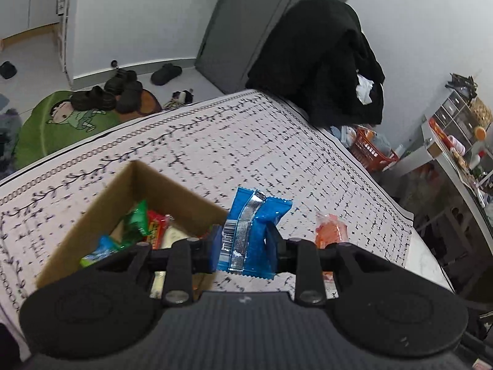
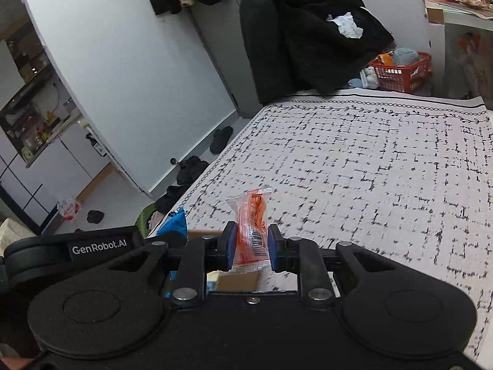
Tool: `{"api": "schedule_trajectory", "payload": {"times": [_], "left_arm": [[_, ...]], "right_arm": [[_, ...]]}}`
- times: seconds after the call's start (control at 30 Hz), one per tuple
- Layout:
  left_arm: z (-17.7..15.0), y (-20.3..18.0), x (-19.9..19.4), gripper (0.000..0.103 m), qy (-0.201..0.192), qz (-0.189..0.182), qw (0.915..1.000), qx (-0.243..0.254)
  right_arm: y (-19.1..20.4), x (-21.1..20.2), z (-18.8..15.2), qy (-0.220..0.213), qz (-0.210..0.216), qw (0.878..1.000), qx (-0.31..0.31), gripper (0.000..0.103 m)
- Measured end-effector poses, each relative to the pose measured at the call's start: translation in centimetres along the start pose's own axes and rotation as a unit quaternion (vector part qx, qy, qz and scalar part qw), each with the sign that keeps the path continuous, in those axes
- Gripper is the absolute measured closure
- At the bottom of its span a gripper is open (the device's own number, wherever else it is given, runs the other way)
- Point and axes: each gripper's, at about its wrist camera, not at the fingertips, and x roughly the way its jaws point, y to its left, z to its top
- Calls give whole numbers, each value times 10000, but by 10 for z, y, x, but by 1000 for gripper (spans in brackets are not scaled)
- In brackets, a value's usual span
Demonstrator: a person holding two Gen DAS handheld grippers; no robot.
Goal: Organize snacks
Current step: 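Carry the blue pack and orange pack over the box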
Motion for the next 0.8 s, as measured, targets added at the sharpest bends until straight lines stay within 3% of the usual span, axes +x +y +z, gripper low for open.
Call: {"api": "schedule_trajectory", "payload": {"times": [0.33,0.8], "left_arm": [[-6,34,-23,73,-20,48,9996,-274],[-10,72,-20,70,226,-1,9974,-688]], "right_arm": [[33,-9,-11,-23,7,9998,-181,82],[61,5,-16,99,8,9993,-357,82]]}}
